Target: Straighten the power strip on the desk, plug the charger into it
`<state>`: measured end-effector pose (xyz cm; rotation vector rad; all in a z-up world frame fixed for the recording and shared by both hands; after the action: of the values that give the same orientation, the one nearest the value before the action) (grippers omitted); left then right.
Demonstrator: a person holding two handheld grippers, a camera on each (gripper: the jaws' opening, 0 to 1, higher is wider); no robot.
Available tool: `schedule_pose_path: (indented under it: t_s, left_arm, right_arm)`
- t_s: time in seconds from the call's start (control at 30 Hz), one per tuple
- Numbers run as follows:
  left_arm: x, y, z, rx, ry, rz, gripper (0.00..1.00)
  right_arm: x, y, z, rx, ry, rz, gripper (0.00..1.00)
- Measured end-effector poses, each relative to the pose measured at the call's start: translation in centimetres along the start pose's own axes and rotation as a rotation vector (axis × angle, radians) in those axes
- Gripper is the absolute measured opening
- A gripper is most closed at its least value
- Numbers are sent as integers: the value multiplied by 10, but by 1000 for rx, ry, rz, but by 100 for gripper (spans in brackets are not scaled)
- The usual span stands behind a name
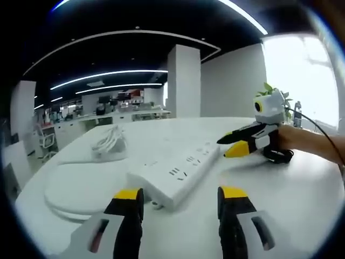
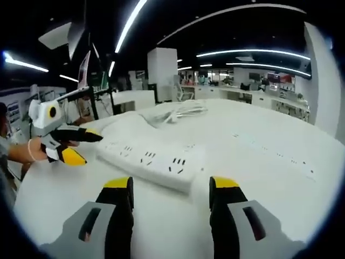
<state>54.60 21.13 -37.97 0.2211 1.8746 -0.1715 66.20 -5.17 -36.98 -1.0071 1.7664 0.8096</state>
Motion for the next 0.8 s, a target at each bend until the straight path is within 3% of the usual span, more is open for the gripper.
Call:
schedule_pose_path:
  t_s: [0.53,0.8]
  left_arm:
    - [-1,2,2,3,4,8,46]
    - [-1,3,2,7,6,14,43]
  right_arm:
    - [-4,-8,13,-33,55,-15,53]
    - [-5,2,16,-34,48,4,50]
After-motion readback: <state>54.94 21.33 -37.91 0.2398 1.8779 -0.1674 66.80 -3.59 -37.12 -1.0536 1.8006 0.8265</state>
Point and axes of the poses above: the point that each gripper's makers call its tool centre point, and the gripper's own axes: z roughly forward along the fingers, y roughly to its left, x roughly out of its underside, the point moved 10 cm from there along -z, roughly backward along the fingers, and after that the axes turned 11 degrees about -x, right-handed, at the moved point
